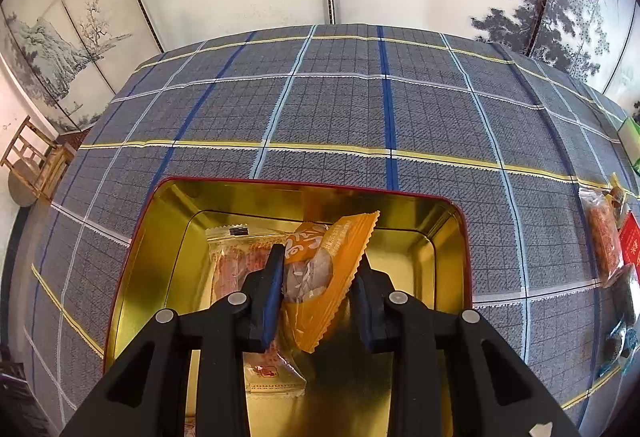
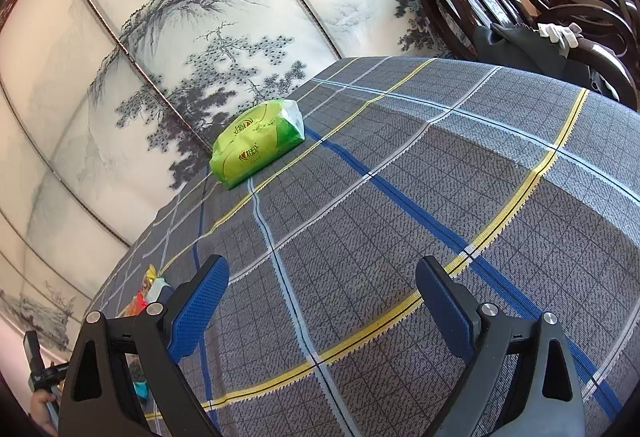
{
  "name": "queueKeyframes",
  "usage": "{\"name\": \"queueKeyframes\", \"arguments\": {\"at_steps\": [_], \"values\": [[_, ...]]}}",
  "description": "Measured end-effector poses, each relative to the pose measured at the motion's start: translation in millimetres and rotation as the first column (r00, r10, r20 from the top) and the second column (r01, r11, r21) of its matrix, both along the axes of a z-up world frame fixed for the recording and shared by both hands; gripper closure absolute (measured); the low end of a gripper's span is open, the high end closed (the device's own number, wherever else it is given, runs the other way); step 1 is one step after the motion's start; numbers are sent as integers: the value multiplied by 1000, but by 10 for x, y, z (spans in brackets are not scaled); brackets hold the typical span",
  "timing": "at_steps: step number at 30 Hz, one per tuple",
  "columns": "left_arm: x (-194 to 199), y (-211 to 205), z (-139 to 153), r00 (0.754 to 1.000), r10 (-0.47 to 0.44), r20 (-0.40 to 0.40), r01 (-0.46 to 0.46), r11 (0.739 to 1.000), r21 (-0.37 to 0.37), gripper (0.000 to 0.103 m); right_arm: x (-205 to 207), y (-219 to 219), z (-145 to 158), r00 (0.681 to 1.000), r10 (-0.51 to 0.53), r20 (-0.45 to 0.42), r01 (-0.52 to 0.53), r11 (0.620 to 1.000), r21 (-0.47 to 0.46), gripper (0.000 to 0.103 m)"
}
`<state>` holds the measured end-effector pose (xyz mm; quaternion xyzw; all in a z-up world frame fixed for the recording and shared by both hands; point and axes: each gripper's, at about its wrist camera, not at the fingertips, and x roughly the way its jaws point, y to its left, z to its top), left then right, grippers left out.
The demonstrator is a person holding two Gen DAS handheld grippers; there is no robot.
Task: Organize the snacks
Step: 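Open the left tool to release the orange pastry into the tin, then reach the right tool to the blue-and-white salty biscuit packet and grasp it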
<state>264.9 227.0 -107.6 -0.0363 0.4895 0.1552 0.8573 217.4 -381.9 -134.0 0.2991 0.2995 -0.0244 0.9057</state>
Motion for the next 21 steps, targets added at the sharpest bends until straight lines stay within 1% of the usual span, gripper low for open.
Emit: {"name": "queueKeyframes", "arguments": {"at_steps": [3,4,5,7,8,11,13,15,16,17,19,20,21], "values": [[0,17,-13,1000,8,-9,-8,1000,-10,67,3,1,1,1000,0,1,0,1000,1,8],[-7,11,-12,1000,10,-9,-10,1000,-9,58,8,-6,7,1000,0,0,0,1000,0,9],[-23,6,5,1000,11,-2,-11,1000,1,47,2,1,3,1000,0,0,0,1000,0,9],[-78,-14,68,1000,15,24,-16,999,37,35,3,0,1,1000,-2,-1,2,1000,1,8],[-108,-23,108,999,12,38,-14,999,44,34,4,0,2,1000,-2,-1,2,1000,1,8],[-239,-26,264,997,2,82,-4,999,32,34,9,-5,-10,1000,-2,-4,2,1000,-1,8],[-409,-22,430,990,-8,141,6,1000,13,32,5,10,-34,1000,-2,-10,2,1000,-4,8],[-646,-18,627,978,-17,209,20,1000,-10,27,0,29,-47,1000,-3,-15,3,1000,-19,8],[-807,-19,726,969,-20,248,25,1000,-18,22,28,42,-45,1000,-3,-26,2,999,-34,8],[-993,-23,818,956,-25,293,34,999,-26,17,46,91,-43,999,3,-45,-6,998,-62,8],[-1360,-38,935,934,-45,355,59,998,-29,12,59,267,13,996,27,-85,-41,986,-162,8],[-1545,-47,956,926,-56,372,70,997,-26,11,49,397,69,995,61,-78,-76,977,-200,8],[-1709,-59,961,921,-64,384,78,997,-21,11,26,567,118,991,119,-63,-131,965,-228,8]]}}
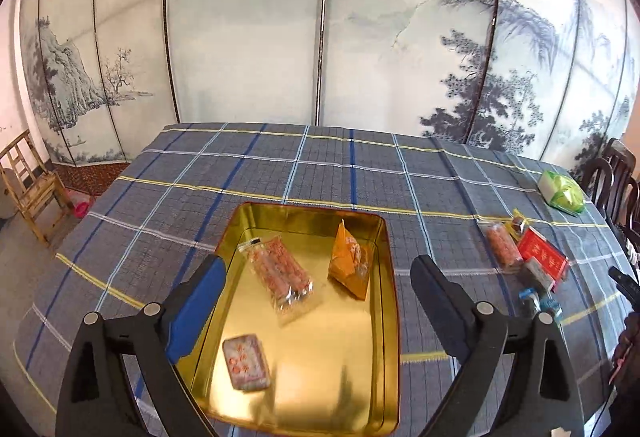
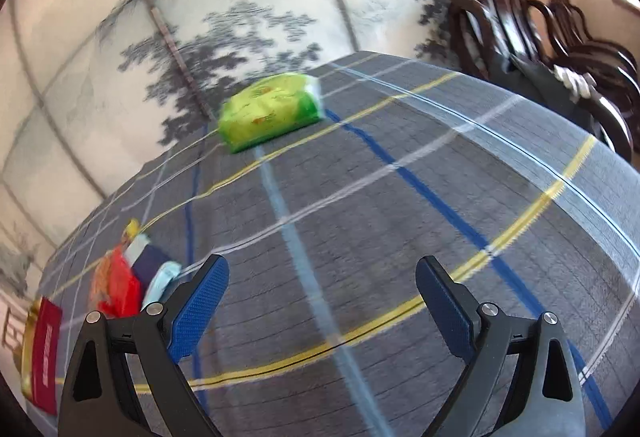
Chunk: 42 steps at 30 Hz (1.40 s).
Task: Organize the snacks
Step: 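Reach the right tool to the blue-and-white salty biscuit packet and grasp it, then carry the biscuit packet with the right tool over the tin and lower it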
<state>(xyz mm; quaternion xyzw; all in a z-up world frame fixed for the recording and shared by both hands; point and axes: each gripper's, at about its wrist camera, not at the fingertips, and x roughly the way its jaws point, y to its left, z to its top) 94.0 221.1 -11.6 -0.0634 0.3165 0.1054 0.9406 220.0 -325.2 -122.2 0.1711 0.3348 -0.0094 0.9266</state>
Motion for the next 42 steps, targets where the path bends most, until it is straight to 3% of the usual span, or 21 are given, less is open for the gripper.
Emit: {"name": "queueKeyframes", "arguments": {"at_steps": [3,6,10,12,13,14,17,19,24,27,31,36,42], "values": [[-463,-29,-97,1000,-9,15,9,1000,12,11,19,656,109,976,216,-16,-217,971,-97,8],[-803,-108,-291,999,-31,-11,31,999,-18,11,11,1405,117,905,419,-72,-425,884,-193,8],[-1141,-323,-563,995,-85,-45,83,995,-52,11,-18,2072,7,804,578,-140,-594,790,-149,9],[-1247,-419,-672,993,-108,-53,104,992,-73,11,-108,2252,-60,791,593,-150,-611,777,-151,10],[-1288,-450,-716,991,-121,-56,116,989,-86,11,-136,2313,-109,794,587,-159,-607,779,-158,10],[-1312,-473,-749,990,-130,-58,124,987,-102,11,-148,2360,-164,802,571,-176,-596,785,-169,19],[-1350,-494,-809,987,-150,-55,140,978,-154,11,-176,2366,-168,820,548,-164,-570,808,-150,65],[-1346,-514,-821,986,-160,-53,149,975,-165,11,-196,2314,-154,830,533,-165,-553,823,-125,65],[-1342,-537,-827,986,-165,-38,156,972,-177,11,-347,2191,-85,855,493,-161,-516,839,-170,66],[-1359,-551,-843,985,-166,-38,155,968,-195,12,-416,2131,50,871,472,-135,-490,850,-191,67],[-1391,-623,-843,984,-169,-48,159,974,-162,12,-348,2155,282,886,453,-100,-463,857,-226,67],[-1524,-676,-803,986,-164,-39,158,980,-120,12,-187,2295,588,903,428,-50,-425,868,-258,67],[-1672,-666,-858,987,-150,-61,142,983,-118,12,-36,2682,926,894,447,5,-428,859,-283,67]]}}
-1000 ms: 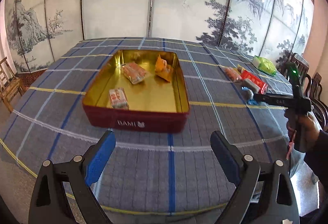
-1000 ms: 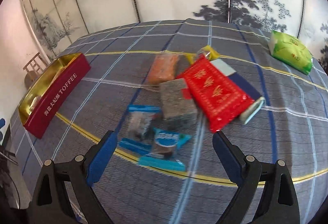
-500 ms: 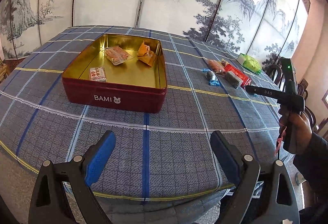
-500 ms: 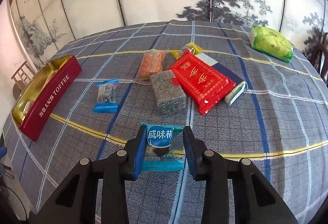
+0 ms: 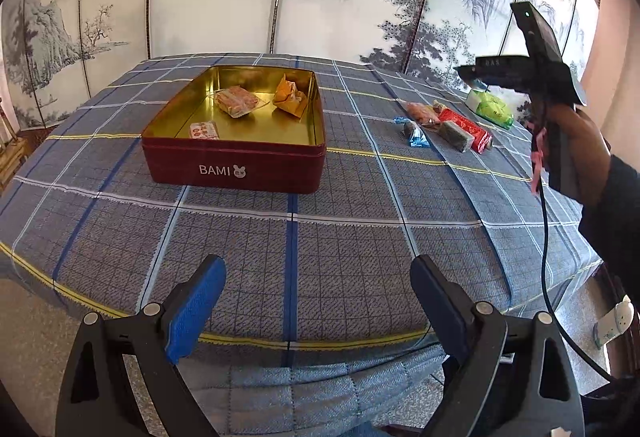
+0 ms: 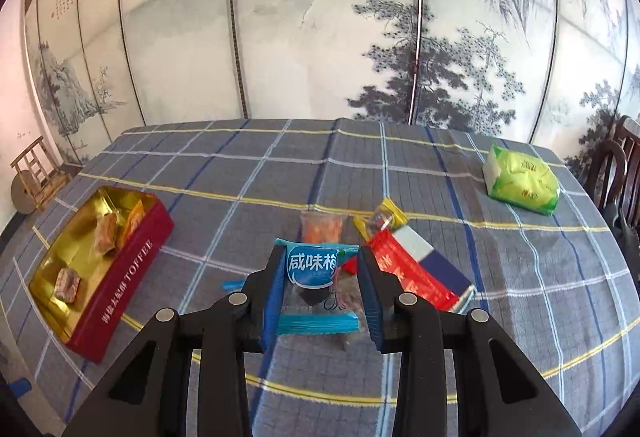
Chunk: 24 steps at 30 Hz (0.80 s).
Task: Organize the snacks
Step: 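Carry the biscuit packet with the right tool over the tin and lower it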
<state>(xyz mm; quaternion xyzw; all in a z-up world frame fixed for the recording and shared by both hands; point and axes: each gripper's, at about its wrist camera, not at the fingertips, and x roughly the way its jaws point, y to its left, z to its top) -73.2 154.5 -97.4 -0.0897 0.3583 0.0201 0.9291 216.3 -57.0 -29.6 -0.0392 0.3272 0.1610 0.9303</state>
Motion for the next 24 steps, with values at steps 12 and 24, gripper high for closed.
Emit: {"name": "queueKeyframes", "arguments": {"at_steps": [12,24], "values": [[-185,229,-83,998,66,-16,-66,998,-22,12,73,929,388,995,74,59,-72,997,-35,67],[-408,533,-131,990,137,-12,-138,989,-52,12,-90,1691,541,984,161,78,-156,985,-73,67]]}}
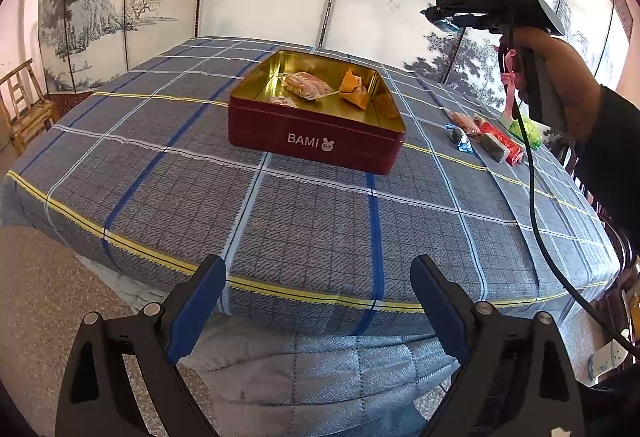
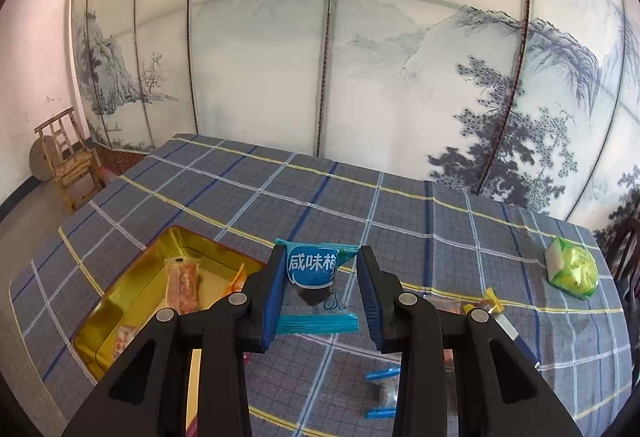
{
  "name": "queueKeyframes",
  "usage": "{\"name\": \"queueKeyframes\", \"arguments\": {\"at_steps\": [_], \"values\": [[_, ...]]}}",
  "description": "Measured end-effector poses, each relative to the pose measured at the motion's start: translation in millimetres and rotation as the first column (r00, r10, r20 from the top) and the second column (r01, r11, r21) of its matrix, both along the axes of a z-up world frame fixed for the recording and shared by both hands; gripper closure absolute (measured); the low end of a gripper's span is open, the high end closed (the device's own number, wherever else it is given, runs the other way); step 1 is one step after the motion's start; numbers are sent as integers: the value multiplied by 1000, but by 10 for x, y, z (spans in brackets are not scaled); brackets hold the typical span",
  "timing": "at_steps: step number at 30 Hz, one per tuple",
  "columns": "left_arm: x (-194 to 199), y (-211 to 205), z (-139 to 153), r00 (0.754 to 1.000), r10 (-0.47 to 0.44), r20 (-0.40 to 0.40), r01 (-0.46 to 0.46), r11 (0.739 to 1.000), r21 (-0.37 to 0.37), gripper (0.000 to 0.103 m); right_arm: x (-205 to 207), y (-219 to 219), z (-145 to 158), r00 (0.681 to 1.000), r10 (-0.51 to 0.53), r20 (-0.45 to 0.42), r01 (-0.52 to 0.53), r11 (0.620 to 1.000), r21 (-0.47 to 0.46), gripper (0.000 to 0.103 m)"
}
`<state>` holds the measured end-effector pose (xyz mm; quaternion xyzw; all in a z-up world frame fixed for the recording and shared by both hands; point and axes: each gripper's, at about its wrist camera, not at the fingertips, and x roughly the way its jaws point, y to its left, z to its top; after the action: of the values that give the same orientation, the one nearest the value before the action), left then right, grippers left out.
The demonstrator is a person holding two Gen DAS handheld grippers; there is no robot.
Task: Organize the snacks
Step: 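Carry the biscuit packet with the right tool over the tin and lower it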
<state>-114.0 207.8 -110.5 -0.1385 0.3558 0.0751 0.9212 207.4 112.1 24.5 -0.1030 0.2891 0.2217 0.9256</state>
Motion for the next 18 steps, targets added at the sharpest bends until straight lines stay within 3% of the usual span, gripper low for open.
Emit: {"name": "queueKeyframes", "arguments": {"at_steps": [18], "values": [[-279,391,-130,994,103,-16,-104,993,-58,12,-399,1119,-255,985,163,-49,-165,985,-45,67]]}}
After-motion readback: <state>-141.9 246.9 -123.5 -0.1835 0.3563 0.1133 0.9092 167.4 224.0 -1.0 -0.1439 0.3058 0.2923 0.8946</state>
